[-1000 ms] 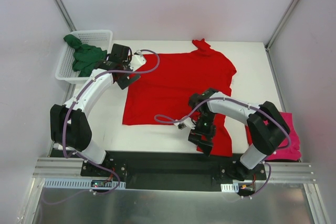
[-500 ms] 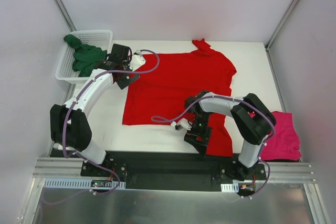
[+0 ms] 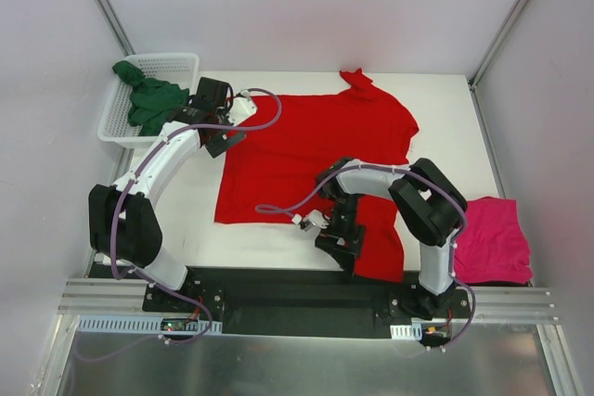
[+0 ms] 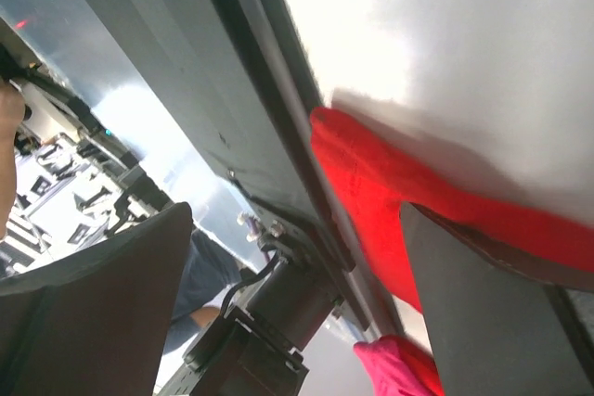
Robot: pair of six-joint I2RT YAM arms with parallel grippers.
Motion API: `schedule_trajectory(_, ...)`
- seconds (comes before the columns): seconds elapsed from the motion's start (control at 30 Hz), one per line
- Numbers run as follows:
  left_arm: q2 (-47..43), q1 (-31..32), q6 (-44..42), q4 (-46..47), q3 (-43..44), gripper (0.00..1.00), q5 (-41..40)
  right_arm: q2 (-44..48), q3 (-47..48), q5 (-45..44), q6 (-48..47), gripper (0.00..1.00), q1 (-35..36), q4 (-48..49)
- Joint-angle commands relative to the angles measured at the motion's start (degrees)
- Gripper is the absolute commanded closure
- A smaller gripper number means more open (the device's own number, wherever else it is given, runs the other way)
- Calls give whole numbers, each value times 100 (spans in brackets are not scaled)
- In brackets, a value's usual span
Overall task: Fold and stack the t-shirts
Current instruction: Flatten out the tshirt
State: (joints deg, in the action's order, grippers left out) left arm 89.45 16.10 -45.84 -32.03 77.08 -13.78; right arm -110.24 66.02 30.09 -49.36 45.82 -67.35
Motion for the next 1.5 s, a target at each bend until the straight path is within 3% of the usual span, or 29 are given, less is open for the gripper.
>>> schedule_trajectory(0.0,-42,16,-30,-31,71,1,-90,-235,639,375,-82,0,67,434)
schedule_trajectory(0.23,-59,16,-65,-22,35,1,-116,-419,1141,481,-73,0,93,240)
schedule_trajectory(0.53,-24,16,-118,-22,114,1,-142,-367,957,569,-240,0,173,30)
schedule_trajectory(0.93,72,16,-135,-22,202,1,-151,616,1088,736,-171,0,-143,-647)
schedule_trajectory(1.1,99,16,-144,-14,273,1,-134,1082,1115,-291,356,0,-547,-376)
schedule_trajectory(1.33,134,16,-118,-23,299,1,-99,1496,8,-2101,1033,0,-1802,941)
schedule_trajectory(1.47,169,25,-118,-22,325,1,-98,1321,-177,-2270,1507,5,-2331,996)
